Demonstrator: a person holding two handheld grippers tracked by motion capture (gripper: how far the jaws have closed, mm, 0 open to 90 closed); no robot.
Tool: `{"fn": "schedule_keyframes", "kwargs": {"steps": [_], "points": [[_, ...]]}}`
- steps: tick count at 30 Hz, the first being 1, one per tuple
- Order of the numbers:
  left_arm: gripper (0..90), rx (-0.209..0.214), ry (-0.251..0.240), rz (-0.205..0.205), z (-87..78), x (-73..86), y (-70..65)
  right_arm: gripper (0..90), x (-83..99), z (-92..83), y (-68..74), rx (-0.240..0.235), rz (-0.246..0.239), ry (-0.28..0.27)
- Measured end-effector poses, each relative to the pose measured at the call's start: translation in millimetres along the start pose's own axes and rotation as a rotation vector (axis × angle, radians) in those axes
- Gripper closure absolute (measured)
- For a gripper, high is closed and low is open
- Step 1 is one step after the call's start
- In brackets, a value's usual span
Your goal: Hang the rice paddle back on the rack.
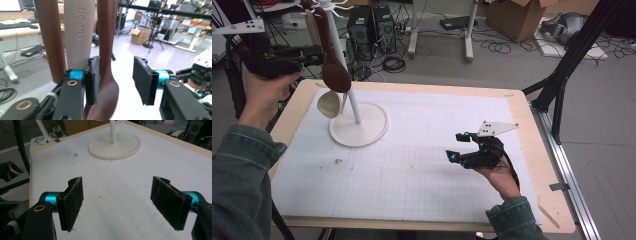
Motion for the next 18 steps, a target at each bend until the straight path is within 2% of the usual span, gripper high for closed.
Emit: {"fn": "schedule_keyframes", "kwargs": {"steps": [5, 11, 18], "points": [[50.4, -0.019, 0.014, 0.011, -6.2, 5.2, -2.9, 25.4, 0.2, -2.5, -2.9, 0.019, 0.011, -0.008], [43.5, -0.033, 0.059, 0.024, -11.0, 15.9, -10.4, 24.9, 0.3, -2.5, -4.4, 0.041, 0.013, -0.015], [35.7, -0.024, 0.092, 0.044, -15.8, 32.9, -22.1, 20.3, 0.1, -1.7, -6.3, 0.068, 0.016, -0.017]]}}
Point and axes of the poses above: each handheld gripper's, and its own axes: z roughly forward along the jaws, x roughly out of its underside, y roughly to its left, the point moved 1 cm from there along z, roughly forward along the jaws, and after that the axes turned 6 degrees about z, right-handed, at the moved point
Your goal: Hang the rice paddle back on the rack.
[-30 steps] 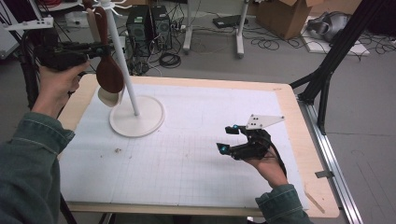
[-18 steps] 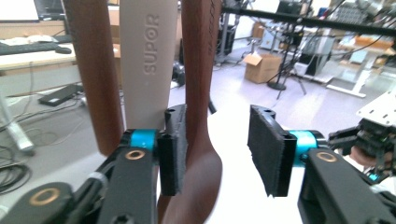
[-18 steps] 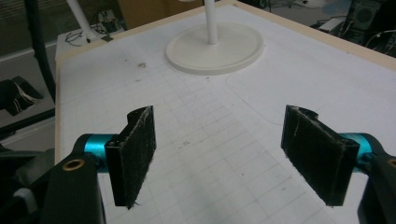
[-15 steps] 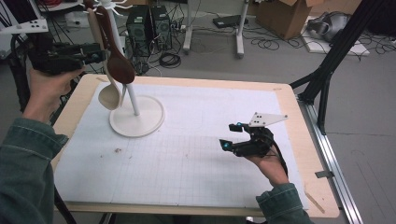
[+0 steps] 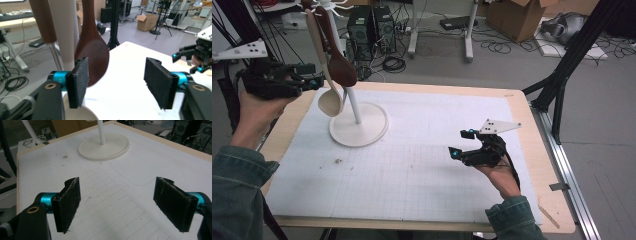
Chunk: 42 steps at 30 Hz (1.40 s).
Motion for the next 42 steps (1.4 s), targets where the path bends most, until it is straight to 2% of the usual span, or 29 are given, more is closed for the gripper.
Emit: {"fn": "schedule_keyframes", "kwargs": {"steps": [7, 17, 35, 42], "points": [[30.1, -0.001, 0.018, -0.004, 0.8, 26.0, -13.7, 17.2, -0.1, -0.6, -0.2, 0.04, -0.014, 0.005], [22.1, -0.019, 0.043, -0.012, 3.8, 59.7, -28.8, 14.5, 3.6, -4.3, -3.2, 0.065, 0.004, -0.005], [11.1, -0.035, 0.094, -0.029, 11.0, 110.0, -53.6, 11.0, 17.7, -10.8, -10.1, 0.101, 0.038, -0.019], [9.7, -0.028, 0.116, -0.007, 17.0, 123.7, -65.0, 10.9, 25.4, -12.8, -11.3, 0.112, 0.046, -0.018]]}}
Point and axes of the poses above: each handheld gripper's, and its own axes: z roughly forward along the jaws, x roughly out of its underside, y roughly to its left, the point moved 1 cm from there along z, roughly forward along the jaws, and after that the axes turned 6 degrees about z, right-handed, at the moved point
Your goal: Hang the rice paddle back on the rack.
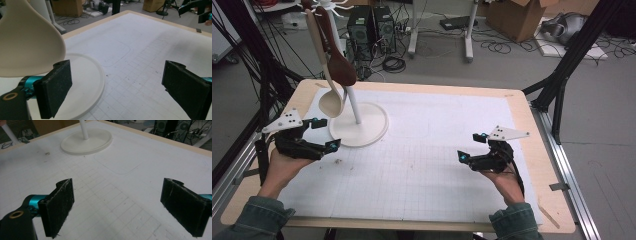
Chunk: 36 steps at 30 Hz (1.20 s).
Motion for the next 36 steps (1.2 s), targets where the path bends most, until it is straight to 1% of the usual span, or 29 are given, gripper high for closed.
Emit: {"fn": "schedule_keyframes", "kwargs": {"steps": [1, 2, 3, 7, 11, 14, 16, 17, 19, 28, 29, 31, 32, 36], "points": [[9.3, 0.002, 0.005, -0.001, 0.9, 1.6, -1.5, 10.8, 1.0, -0.3, -0.6, 0.0, -0.001, -0.003], [8.7, 0.0, 0.007, 0.001, 2.0, 3.3, -2.9, 10.9, 2.2, -1.0, -0.4, 0.0, 0.008, 0.001], [8.3, -0.004, 0.011, 0.005, 2.7, 5.1, -4.2, 10.8, 3.2, -1.2, -1.0, 0.002, 0.003, 0.0], [7.5, -0.013, 0.01, -0.002, 5.4, 12.3, -8.3, 10.6, 6.7, -3.2, -1.7, 0.008, -0.001, -0.002], [6.3, -0.017, 0.011, -0.004, 6.9, 18.3, -11.8, 10.0, 11.3, -5.1, -2.7, 0.013, 0.013, -0.001], [5.6, -0.022, 0.021, 0.004, 8.0, 22.2, -14.4, 9.7, 15.5, -5.1, -3.5, 0.015, 0.019, 0.001], [2.6, -0.029, 0.029, 0.002, 9.0, 24.8, -15.9, 9.7, 18.0, -5.0, -4.2, 0.019, 0.018, 0.0], [2.1, -0.028, 0.033, 0.004, 9.5, 26.1, -16.7, 9.6, 19.3, -5.3, -3.7, 0.018, 0.027, 0.004], [2.0, -0.029, 0.042, 0.008, 9.6, 29.4, -18.4, 9.0, 21.6, -6.0, -3.8, 0.019, 0.034, 0.003], [2.0, -0.036, 0.049, -0.007, 9.4, 42.7, -21.2, 9.0, 32.3, -7.3, -4.5, 0.02, 0.053, 0.002], [2.0, -0.032, 0.05, -0.007, 9.5, 43.7, -21.7, 8.9, 33.0, -7.4, -4.5, 0.021, 0.054, 0.003], [2.0, -0.038, 0.057, -0.004, 9.6, 45.5, -23.0, 8.9, 34.5, -7.6, -4.9, 0.023, 0.05, 0.001], [2.0, -0.04, 0.057, -0.003, 9.4, 46.3, -23.7, 8.9, 35.3, -8.1, -4.3, 0.024, 0.055, 0.003], [2.0, -0.043, 0.054, -0.006, 8.1, 49.5, -25.7, 9.0, 38.4, -9.3, -3.4, 0.027, 0.05, 0.005]]}}
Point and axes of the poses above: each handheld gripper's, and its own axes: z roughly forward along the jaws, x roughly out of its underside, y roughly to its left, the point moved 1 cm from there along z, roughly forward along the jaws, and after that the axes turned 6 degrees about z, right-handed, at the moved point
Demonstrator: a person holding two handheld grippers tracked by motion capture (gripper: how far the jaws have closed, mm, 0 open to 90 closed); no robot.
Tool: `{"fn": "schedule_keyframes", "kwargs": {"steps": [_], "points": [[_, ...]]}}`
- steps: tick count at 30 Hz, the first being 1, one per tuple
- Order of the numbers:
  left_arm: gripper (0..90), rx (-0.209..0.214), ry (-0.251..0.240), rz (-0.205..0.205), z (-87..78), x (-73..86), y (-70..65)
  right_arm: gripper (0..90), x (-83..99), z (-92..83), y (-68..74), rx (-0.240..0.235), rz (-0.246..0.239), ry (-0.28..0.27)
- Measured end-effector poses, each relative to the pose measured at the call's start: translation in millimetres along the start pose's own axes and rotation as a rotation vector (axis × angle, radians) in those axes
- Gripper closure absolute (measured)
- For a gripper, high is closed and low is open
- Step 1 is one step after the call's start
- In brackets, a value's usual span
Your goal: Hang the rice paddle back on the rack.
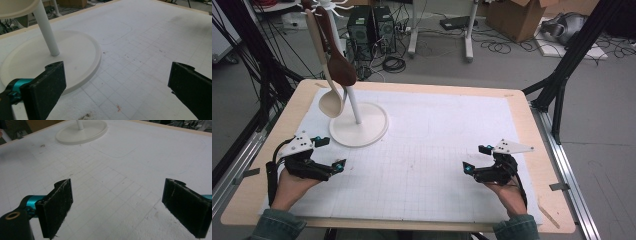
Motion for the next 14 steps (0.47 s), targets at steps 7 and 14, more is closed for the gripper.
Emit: {"fn": "schedule_keyframes", "kwargs": {"steps": [7, 14], "points": [[2.0, -0.001, 0.003, -0.001, 2.8, 5.8, -4.3, 9.0, 8.2, -3.5, 1.3, 0.006, -0.001, -0.006], [2.0, 0.003, 0.007, 0.002, 5.9, 9.4, -7.2, 9.0, 13.6, -7.0, 0.7, 0.013, 0.005, -0.01]]}}
Point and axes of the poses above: each handheld gripper's, and its own axes: z roughly forward along the jaws, x roughly out of its underside, y roughly to its left, the point moved 1 cm from there along z, roughly forward along the jaws, and after that the axes turned 6 degrees about z, right-handed, at the moved point
